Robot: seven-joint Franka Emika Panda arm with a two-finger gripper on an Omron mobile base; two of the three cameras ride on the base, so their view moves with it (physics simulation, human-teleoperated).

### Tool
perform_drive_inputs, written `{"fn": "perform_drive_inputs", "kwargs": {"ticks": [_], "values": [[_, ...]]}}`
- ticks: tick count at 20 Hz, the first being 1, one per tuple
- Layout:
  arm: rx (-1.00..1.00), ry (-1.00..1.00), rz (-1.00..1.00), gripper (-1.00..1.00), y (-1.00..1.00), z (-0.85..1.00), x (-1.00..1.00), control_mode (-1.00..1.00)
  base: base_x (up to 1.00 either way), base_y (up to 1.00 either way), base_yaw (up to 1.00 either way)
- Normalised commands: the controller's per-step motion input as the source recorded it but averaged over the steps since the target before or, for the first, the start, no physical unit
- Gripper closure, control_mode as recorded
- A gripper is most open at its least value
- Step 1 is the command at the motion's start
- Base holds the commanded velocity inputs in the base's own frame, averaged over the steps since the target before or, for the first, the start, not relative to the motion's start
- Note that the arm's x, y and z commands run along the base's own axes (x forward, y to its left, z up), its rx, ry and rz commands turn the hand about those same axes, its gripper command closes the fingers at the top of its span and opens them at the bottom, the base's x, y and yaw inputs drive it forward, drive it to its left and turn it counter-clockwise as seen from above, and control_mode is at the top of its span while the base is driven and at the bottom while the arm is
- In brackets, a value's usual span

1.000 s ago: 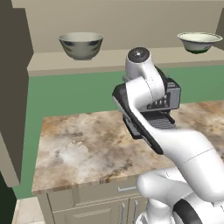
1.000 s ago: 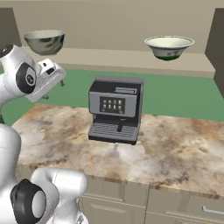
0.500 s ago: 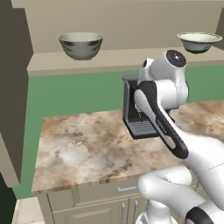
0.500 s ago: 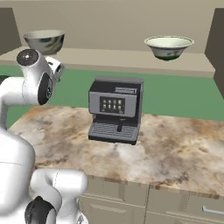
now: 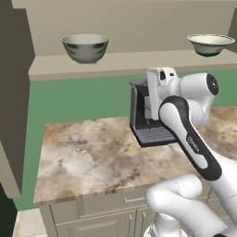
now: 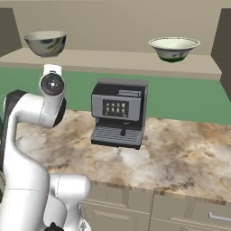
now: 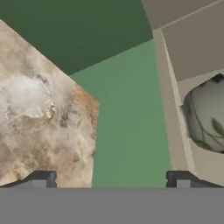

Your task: Pick up the bowls from the cabinet and place each bowl in front of a stool on the dining counter.

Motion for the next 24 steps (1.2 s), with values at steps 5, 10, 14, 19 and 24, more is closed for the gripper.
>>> {"fn": "perform_drive_inputs", "kwargs": {"ticks": [5, 10, 14, 19, 24], "values": [[-0.31, -0.09, 0.19, -1.0, 0.02, 0.67, 0.0, -1.0, 0.0, 0.0, 0.0], [-0.11, -0.05, 0.0, -1.0, 0.1, 0.53, 0.0, -1.0, 0.0, 0.0, 0.0], [-0.03, -0.06, 0.0, -1.0, 0.09, 0.1, 0.05, -1.0, 0.0, 0.0, 0.0], [0.11, -0.16, -0.01, -1.0, 0.0, 0.04, 0.06, -1.0, 0.0, 0.0, 0.0], [0.03, -0.13, -0.02, -1.0, 0.0, 0.31, 0.12, -1.0, 0.0, 0.0, 0.0]]}}
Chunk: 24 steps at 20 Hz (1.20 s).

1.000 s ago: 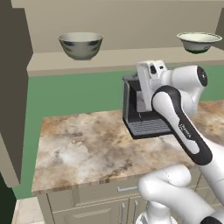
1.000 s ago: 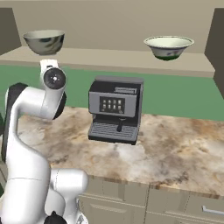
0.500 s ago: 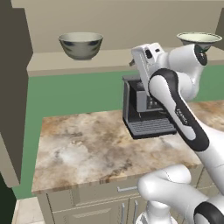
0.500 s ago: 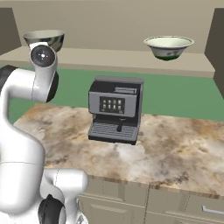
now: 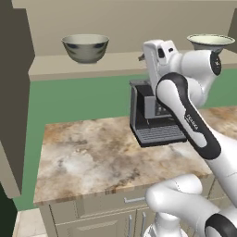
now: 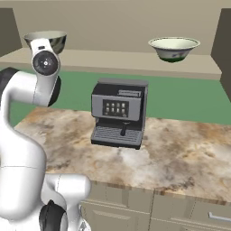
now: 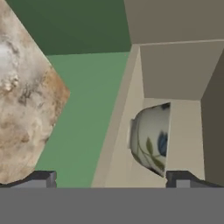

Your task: Pick up the bowls from the cabinet and place each bowl in front of a stool on the dining counter.

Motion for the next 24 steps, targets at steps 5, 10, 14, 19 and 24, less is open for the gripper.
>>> {"fn": "perform_drive_inputs", "kwargs": {"ticks": [5, 10, 14, 19, 24], "values": [[0.02, 0.01, 0.0, -1.0, 0.0, 0.09, 0.3, -1.0, 0.0, 0.0, 0.0], [0.13, -0.02, -0.03, -1.0, 0.0, 0.04, 0.31, -1.0, 0.0, 0.0, 0.0], [0.08, -0.07, -0.01, -1.0, 0.0, 0.01, 0.23, -1.0, 0.0, 0.0, 0.0], [0.0, 0.02, 0.0, -1.0, 0.02, 0.36, 0.24, -1.0, 0.0, 0.0, 0.0], [0.0, 0.03, 0.0, -1.0, 0.0, 0.31, 0.21, -1.0, 0.0, 0.0, 0.0]]}}
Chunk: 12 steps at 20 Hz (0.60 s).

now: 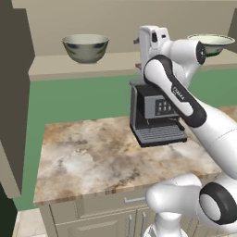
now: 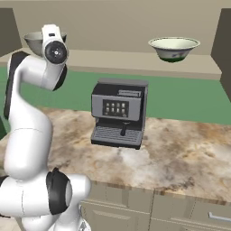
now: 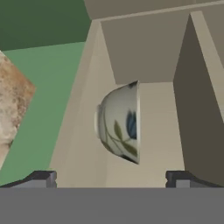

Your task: Pick up the bowls from the cabinet and place each bowl in front of a stool on the dining counter.

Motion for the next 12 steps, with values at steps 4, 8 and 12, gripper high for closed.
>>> {"fn": "perform_drive_inputs", "kwargs": {"ticks": [4, 8, 12], "values": [[0.0, 0.03, 0.04, -1.0, 0.05, -0.07, 0.27, -1.0, 0.0, 0.0, 0.0], [0.0, -0.01, 0.02, -1.0, 0.1, -0.06, 0.25, -1.0, 0.0, 0.0, 0.0], [0.0, 0.0, 0.0, -1.0, 0.12, 0.0, 0.21, -1.0, 0.0, 0.0, 0.0]]}}
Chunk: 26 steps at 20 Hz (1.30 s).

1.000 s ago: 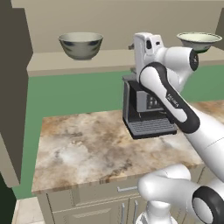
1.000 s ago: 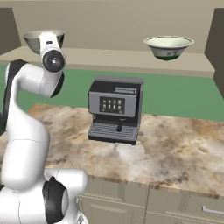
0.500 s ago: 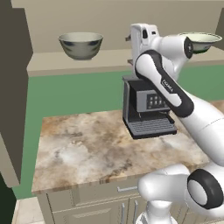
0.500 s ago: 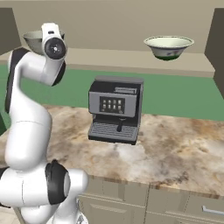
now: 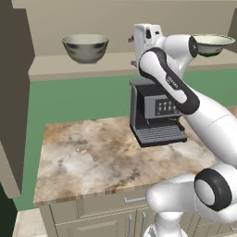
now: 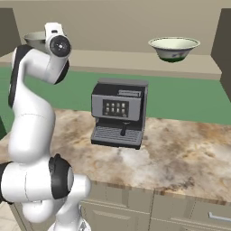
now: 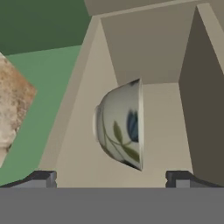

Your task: Pick up the bowls from the cabinet and place each bowl in front of a stool on the dining counter.

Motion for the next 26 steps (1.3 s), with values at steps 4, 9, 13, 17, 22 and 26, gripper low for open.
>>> {"fn": "perform_drive_inputs", "kwargs": {"ticks": [4, 9, 13, 17, 22, 26], "values": [[0.0, 0.0, 0.0, -1.0, 0.16, 0.0, 0.21, -1.0, 0.0, 0.0, 0.0], [0.0, 0.0, 0.0, -1.0, 0.17, 0.0, 0.21, -1.0, 0.0, 0.0, 0.0], [0.0, 0.0, 0.0, -1.0, 0.19, 0.0, 0.31, -1.0, 0.0, 0.0, 0.0], [0.0, 0.0, 0.0, -1.0, 0.17, 0.0, 0.31, -1.0, 0.0, 0.0, 0.0], [0.0, 0.0, 0.0, -1.0, 0.13, 0.0, 0.33, -1.0, 0.0, 0.0, 0.0], [0.0, 0.0, 0.0, -1.0, 0.11, 0.0, 0.33, -1.0, 0.0, 0.0, 0.0]]}}
